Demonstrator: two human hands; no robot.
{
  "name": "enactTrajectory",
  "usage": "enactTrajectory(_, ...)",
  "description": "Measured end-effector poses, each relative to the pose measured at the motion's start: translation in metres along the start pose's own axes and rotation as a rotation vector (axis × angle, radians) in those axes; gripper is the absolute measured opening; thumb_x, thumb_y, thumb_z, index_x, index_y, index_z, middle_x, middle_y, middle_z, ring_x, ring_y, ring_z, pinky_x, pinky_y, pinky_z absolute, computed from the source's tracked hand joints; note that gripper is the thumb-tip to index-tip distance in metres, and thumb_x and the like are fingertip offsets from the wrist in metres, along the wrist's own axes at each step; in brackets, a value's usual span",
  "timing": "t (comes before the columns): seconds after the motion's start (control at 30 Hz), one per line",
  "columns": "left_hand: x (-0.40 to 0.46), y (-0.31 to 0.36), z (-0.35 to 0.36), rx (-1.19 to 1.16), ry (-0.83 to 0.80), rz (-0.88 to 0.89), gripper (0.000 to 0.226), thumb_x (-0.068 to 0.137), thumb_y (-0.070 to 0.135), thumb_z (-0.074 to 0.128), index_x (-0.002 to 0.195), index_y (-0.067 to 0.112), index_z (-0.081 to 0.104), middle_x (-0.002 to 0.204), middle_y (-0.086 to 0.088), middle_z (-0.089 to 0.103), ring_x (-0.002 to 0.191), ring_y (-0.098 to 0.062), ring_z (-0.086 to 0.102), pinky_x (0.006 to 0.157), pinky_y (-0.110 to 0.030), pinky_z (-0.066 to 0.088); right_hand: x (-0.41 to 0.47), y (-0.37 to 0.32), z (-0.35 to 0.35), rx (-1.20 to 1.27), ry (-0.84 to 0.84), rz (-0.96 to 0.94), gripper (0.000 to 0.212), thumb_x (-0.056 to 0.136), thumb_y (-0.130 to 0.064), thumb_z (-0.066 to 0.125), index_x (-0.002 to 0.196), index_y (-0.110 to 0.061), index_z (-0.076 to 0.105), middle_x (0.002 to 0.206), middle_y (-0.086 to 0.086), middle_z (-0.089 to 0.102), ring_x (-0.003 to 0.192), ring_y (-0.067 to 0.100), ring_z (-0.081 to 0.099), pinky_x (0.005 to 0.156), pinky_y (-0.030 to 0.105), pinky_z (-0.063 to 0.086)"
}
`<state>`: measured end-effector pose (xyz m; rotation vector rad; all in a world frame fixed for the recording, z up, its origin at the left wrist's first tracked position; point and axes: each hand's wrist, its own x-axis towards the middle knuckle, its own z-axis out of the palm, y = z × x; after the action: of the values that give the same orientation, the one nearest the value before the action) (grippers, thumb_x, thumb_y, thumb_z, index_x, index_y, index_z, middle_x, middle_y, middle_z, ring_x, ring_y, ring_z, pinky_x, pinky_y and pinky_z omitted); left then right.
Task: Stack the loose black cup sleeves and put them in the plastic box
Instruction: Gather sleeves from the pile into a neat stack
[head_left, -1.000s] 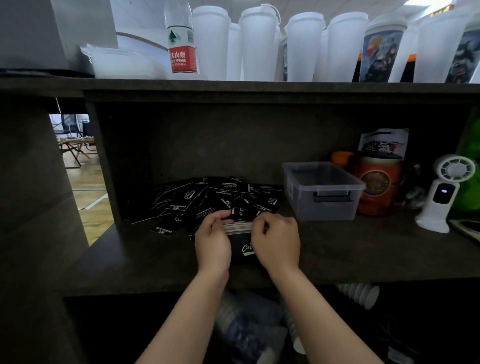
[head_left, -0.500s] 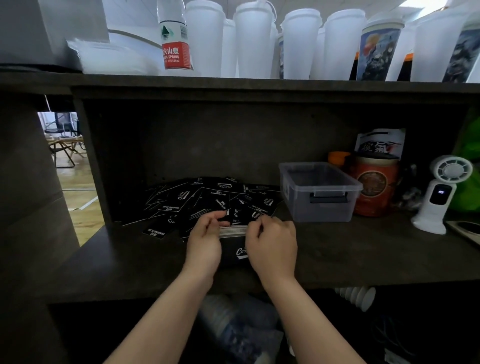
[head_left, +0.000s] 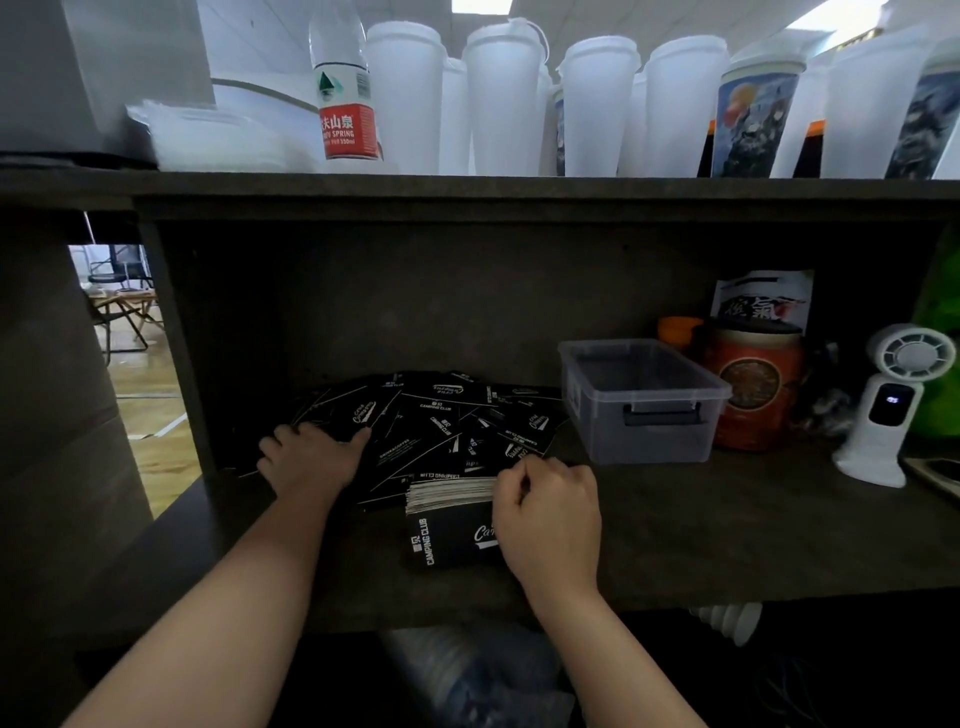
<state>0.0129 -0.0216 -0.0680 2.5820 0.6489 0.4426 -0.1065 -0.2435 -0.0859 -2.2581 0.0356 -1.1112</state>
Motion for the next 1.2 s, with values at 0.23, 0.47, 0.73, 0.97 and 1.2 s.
enactTrajectory(0.23, -0.028, 0.002, -0.037, -0.726, 0.359, 0.181, 0.024, 0.095, 0.020, 0.058, 0.115, 0.008, 0.062, 0.103, -0.007, 0.065, 0.097, -0.023, 0.061, 0.079, -0.024, 0.042, 0.001, -0.001, -0.001, 0.030, -0.011, 0.004, 0.030, 0.088, -0.034, 0.032, 0.067, -0.024, 0.052, 0.060, -0.009, 0.051, 0.067, 0.020, 0.048, 0.060, 0.024, 0.029)
enactTrajectory(0.47, -0.094, -0.007, -0.049, -0.683, -0.323, 0.647, 0.022, 0.101, 0.024, 0.046, 0.094, 0.030, 0.066, 0.089, 0.010, 0.069, 0.085, -0.003, 0.062, 0.079, -0.027, 0.046, 0.001, -0.008, -0.009, 0.073, -0.046, 0.050, 0.050, 0.095, -0.023, 0.044, 0.144, -0.027, 0.034, 0.130, 0.000, 0.048, 0.110, 0.015, 0.043, 0.076, 0.023, 0.036)
enactTrajectory(0.73, -0.099, -0.008, -0.049, -0.638, -0.601, 0.602, 0.067, 0.081, 0.080, 0.031, 0.115, 0.031, 0.063, 0.110, 0.012, 0.069, 0.109, -0.005, 0.062, 0.095, -0.026, 0.045, 0.002, -0.004, 0.000, 0.013, -0.019, 0.032, 0.047, 0.085, -0.031, 0.024, 0.088, -0.014, 0.068, 0.087, 0.004, 0.061, 0.085, 0.021, 0.046, 0.065, 0.027, 0.030)
enactTrajectory(0.97, -0.051, -0.005, -0.017, 0.035, -0.148, 0.297, 0.079, 0.080, 0.066, 0.060, 0.141, 0.018, 0.042, 0.145, -0.010, 0.039, 0.133, -0.031, 0.034, 0.108, -0.043, 0.034, 0.003, -0.003, 0.001, 0.034, -0.021, 0.062, 0.038, 0.085, -0.023, 0.034, 0.070, -0.008, 0.065, 0.077, 0.006, 0.059, 0.077, 0.021, 0.044, 0.065, 0.030, 0.035)
enactTrajectory(1.2, -0.065, -0.010, -0.031, -0.786, -0.047, 0.344, 0.010, 0.095, 0.016, 0.057, 0.099, 0.024, 0.061, 0.102, 0.007, 0.066, 0.100, -0.015, 0.062, 0.081, -0.027, 0.047, 0.003, -0.006, -0.003, 0.056, -0.021, 0.064, 0.038, 0.086, -0.023, 0.035, 0.082, -0.008, 0.069, 0.086, 0.006, 0.063, 0.079, 0.021, 0.048, 0.064, 0.028, 0.032)
